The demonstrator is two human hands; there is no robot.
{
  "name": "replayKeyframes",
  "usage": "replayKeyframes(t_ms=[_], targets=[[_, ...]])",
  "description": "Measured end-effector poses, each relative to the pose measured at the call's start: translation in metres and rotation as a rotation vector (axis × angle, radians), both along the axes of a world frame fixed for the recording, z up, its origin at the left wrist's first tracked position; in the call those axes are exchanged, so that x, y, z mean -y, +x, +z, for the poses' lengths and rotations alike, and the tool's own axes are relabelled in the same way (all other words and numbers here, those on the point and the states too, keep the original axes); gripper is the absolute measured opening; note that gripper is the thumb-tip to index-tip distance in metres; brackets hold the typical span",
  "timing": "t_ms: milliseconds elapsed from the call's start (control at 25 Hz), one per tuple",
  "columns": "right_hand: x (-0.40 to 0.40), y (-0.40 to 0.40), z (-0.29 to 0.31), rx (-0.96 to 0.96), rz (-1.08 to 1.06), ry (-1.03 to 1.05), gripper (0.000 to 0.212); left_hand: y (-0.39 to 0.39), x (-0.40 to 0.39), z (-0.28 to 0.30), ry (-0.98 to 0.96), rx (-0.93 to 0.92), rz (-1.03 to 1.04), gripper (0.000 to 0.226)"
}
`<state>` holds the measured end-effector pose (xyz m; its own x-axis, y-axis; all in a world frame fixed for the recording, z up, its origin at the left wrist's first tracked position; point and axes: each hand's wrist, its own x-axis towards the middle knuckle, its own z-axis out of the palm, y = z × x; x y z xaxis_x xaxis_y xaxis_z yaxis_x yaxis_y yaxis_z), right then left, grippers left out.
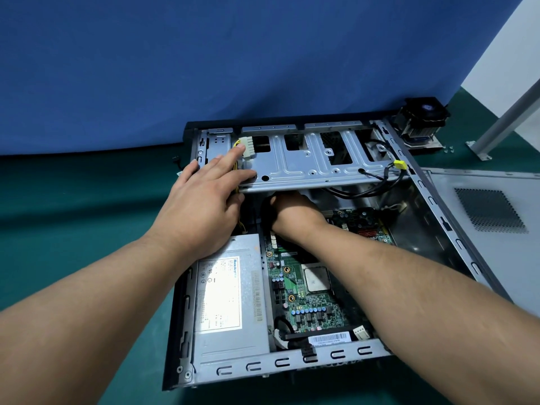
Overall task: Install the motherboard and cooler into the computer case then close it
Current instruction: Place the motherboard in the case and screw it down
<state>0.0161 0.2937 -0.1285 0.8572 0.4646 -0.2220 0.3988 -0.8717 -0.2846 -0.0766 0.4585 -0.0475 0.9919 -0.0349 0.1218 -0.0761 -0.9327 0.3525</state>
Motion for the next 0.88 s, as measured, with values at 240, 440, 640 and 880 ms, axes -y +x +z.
replayKeyframes(t_ms=[240, 440, 640, 880], targets=[[-0.0008, 0.0002, 0.0018, -0.018, 0.008, -0.006, 0.027, 0.0002, 0.0003, -0.0006, -0.005, -0.006, 0.0, 0.046], [-0.0031, -0.0006, 0.0018, 0.031, 0.082, -0.058, 0.03, -0.0002, 0.0001, -0.0009, -0.014, -0.004, 0.001, 0.045], [-0.0003, 0.0016, 0.0029, 0.018, 0.099, -0.063, 0.029, -0.0005, 0.0006, 0.0003, -0.016, -0.001, 0.003, 0.045], [-0.0033, 0.0039, 0.0004, -0.034, 0.04, -0.035, 0.022, -0.0003, 0.0008, 0.0001, -0.012, 0.001, 0.003, 0.045]])
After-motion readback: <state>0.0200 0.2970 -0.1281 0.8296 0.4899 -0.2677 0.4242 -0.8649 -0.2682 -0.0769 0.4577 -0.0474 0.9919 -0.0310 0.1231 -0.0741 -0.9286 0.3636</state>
